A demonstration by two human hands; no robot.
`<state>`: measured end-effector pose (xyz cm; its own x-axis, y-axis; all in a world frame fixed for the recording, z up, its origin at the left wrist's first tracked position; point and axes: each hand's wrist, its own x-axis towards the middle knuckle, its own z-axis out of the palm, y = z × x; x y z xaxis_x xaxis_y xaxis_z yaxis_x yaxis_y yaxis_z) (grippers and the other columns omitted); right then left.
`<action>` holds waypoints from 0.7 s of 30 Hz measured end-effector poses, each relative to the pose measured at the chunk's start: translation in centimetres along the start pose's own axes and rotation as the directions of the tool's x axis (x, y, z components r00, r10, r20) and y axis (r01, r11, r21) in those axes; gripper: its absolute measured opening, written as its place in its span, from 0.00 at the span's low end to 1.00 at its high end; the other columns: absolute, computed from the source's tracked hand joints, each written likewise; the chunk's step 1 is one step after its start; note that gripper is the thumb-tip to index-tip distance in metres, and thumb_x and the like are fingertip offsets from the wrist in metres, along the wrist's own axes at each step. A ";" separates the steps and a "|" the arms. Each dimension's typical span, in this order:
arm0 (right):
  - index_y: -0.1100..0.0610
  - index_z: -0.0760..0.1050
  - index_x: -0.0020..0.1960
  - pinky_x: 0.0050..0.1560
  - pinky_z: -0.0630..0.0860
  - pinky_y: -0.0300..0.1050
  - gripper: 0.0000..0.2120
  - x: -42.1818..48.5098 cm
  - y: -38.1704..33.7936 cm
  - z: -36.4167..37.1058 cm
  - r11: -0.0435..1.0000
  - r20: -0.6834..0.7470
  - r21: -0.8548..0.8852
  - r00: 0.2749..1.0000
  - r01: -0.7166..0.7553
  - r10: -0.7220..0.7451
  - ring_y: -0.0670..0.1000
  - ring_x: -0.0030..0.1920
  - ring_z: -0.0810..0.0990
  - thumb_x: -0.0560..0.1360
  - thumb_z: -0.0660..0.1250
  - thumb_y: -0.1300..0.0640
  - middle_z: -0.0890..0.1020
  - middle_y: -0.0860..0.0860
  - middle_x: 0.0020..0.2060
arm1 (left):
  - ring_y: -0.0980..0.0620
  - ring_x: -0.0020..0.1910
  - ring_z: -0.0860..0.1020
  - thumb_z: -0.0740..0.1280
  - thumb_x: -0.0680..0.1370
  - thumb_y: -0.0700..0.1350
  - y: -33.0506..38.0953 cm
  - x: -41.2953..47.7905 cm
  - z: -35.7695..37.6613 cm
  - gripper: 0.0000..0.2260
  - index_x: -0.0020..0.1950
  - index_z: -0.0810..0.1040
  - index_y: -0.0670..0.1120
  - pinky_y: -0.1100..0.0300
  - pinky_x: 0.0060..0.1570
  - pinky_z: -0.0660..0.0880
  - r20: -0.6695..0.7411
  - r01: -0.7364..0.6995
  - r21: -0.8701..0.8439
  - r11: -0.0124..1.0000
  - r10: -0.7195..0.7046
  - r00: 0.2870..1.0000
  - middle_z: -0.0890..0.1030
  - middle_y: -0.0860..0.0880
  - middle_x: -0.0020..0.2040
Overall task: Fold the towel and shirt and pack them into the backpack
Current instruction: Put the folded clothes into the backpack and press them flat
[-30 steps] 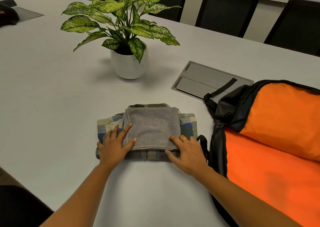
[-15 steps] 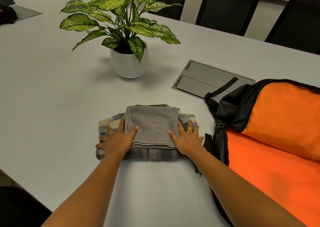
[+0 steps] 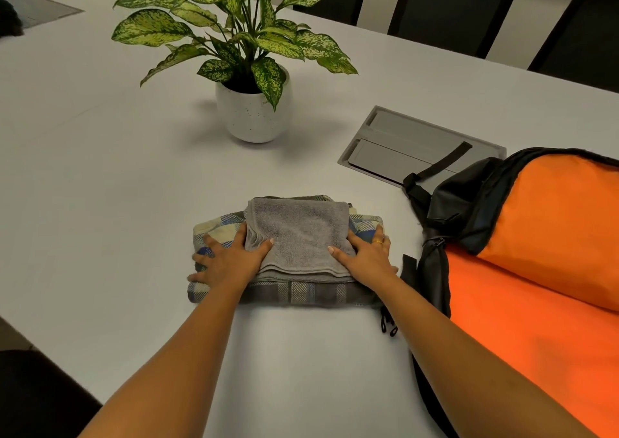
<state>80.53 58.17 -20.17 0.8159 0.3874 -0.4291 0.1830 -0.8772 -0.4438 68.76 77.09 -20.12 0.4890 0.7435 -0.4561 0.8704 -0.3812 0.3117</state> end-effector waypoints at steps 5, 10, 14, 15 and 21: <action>0.40 0.54 0.74 0.69 0.54 0.68 0.33 0.1 -0.4 -0.3 0.999 0.041 -0.007 0.998 -0.044 0.045 0.64 0.74 0.41 0.73 0.58 0.33 0.37 0.57 0.75 | 0.31 0.71 0.54 0.53 0.68 0.75 -0.1 0.4 -0.3 0.37 0.74 0.47 0.66 0.34 0.66 0.54 0.013 -0.020 0.020 1.000 0.020 1.000 0.47 0.41 0.77; 0.41 0.55 0.74 0.67 0.60 0.64 0.30 -0.2 -1.1 0.0 0.997 0.006 -0.042 0.998 -0.065 0.066 0.63 0.73 0.49 0.75 0.57 0.34 0.44 0.57 0.76 | 0.34 0.70 0.59 0.52 0.73 0.71 0.2 0.2 0.2 0.33 0.75 0.51 0.61 0.38 0.65 0.57 -0.072 -0.053 0.108 0.993 0.061 0.996 0.52 0.40 0.76; 0.42 0.56 0.74 0.68 0.58 0.63 0.27 -0.7 -1.9 0.3 0.996 -0.047 -0.087 0.999 -0.030 0.026 0.63 0.73 0.50 0.77 0.55 0.38 0.46 0.57 0.76 | 0.32 0.69 0.60 0.49 0.79 0.61 1.5 -0.8 1.2 0.27 0.76 0.55 0.52 0.36 0.64 0.58 -0.185 -0.070 0.312 0.947 0.133 0.974 0.53 0.36 0.74; 0.43 0.56 0.74 0.68 0.58 0.63 0.27 -0.8 -1.9 0.4 0.995 -0.055 -0.092 0.998 -0.024 0.019 0.63 0.73 0.49 0.78 0.55 0.38 0.46 0.57 0.76 | 0.31 0.68 0.59 0.48 0.80 0.60 1.8 -1.0 1.3 0.26 0.75 0.55 0.51 0.35 0.64 0.58 -0.184 -0.072 0.341 0.937 0.141 0.973 0.53 0.36 0.74; 0.40 0.54 0.74 0.67 0.53 0.69 0.31 -0.3 -1.0 0.1 0.998 0.004 -0.037 0.999 -0.050 0.050 0.62 0.75 0.40 0.75 0.56 0.34 0.40 0.56 0.76 | 0.30 0.72 0.50 0.49 0.76 0.69 1.0 0.1 0.1 0.30 0.75 0.52 0.58 0.26 0.62 0.51 -0.003 -0.088 0.168 0.982 0.090 0.996 0.46 0.40 0.76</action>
<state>80.00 58.97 -19.63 0.8219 0.3443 -0.4537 0.1626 -0.9053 -0.3924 69.67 76.69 -19.90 0.5652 0.7080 -0.4235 0.8212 -0.5320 0.2065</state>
